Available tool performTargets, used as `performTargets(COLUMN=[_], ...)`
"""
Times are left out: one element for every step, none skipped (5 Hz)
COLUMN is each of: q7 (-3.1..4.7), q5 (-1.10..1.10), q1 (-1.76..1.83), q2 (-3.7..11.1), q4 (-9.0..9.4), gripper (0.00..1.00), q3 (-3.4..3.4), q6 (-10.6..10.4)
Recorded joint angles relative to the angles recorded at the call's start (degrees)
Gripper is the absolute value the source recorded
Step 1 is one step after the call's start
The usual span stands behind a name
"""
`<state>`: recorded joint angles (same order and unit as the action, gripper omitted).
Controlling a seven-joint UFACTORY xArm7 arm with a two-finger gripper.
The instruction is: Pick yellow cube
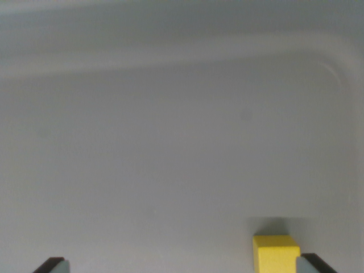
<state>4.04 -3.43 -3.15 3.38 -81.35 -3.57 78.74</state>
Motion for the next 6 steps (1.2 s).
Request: performTargets(q7=[1.03,1.03,2.12,2.12,3.23,3.23], q5=[-0.14,-0.14,-0.28,-0.28,-0.43,-0.43], q1=[-0.24,-0.24,-0.5,-0.5,-0.76,-0.76], q2=[0.51,0.51,1.05,1.05,1.59,1.59], q4=[2.1,2.1,4.32,4.32,6.58,6.58], gripper=[0.0,0.0,0.0,0.0,0.0,0.0], q3=[-0.4,-0.4,-0.83,-0.83,-1.26,-1.26], q6=[-2.35,-2.35,-4.82,-4.82,-7.34,-7.34])
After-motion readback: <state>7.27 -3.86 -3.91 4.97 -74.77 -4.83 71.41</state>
